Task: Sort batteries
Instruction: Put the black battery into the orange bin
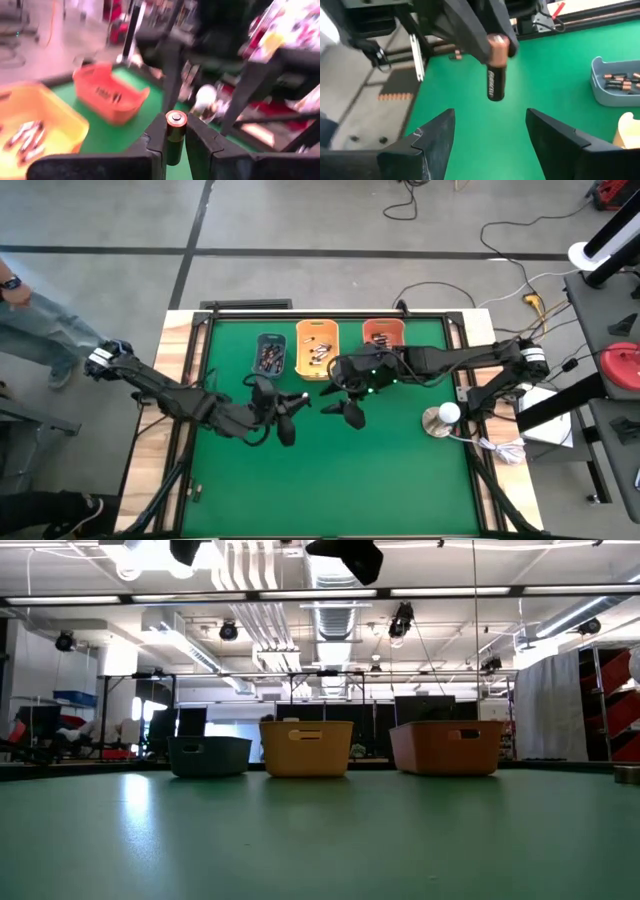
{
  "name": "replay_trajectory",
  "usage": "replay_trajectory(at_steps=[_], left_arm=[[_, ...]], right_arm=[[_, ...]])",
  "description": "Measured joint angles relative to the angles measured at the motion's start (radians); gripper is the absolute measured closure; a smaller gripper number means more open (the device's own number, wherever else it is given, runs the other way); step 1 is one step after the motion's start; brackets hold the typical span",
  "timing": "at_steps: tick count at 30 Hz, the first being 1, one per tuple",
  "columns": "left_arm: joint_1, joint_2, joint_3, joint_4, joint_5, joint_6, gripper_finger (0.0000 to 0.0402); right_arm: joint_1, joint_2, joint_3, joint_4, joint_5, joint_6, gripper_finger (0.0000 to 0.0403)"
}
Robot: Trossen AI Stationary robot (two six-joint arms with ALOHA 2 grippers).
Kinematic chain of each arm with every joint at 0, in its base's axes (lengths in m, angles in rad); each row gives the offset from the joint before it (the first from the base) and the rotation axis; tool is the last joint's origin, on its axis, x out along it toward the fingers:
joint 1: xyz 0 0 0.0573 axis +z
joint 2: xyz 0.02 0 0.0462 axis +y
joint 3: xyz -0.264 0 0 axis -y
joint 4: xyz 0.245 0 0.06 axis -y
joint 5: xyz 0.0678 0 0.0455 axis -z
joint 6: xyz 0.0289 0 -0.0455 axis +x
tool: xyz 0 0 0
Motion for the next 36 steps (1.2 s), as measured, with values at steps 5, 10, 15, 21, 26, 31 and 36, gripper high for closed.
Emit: replay_trajectory(at_steps=[5,10,15,21,26,31,36], left_arm=[[0.007,-0.006,0.000,0.219,-0.008,0.181,0.0372],[0.028,0.008,0.000,0.354,-0.002,0.277,0.0372],[0.034,0.023,0.000,0.371,0.013,0.271,0.0372],[0.035,0.027,0.000,0.375,0.018,0.266,0.0372],[0.036,0.021,0.000,0.350,-0.010,0.266,0.0348],[0.032,-0.051,0.002,0.195,-0.024,0.188,0.0281],[-0.008,-0.144,0.002,-0.282,0.057,-0.166,0.0211]], right_arm=[[0.000,0.001,0.027,0.037,0.000,0.072,0.0181],[0.004,0.003,0.058,0.072,0.000,0.071,0.0200],[0.002,0.003,0.081,0.074,0.000,0.052,0.0239],[-0.002,0.003,0.084,0.069,0.005,0.024,0.0336],[-0.017,0.003,0.087,0.054,0.002,0.018,0.0363],[-0.063,-0.004,0.125,-0.087,-0.004,0.019,0.0363],[-0.124,-0.022,0.142,-0.289,0.000,-0.005,0.0363]])
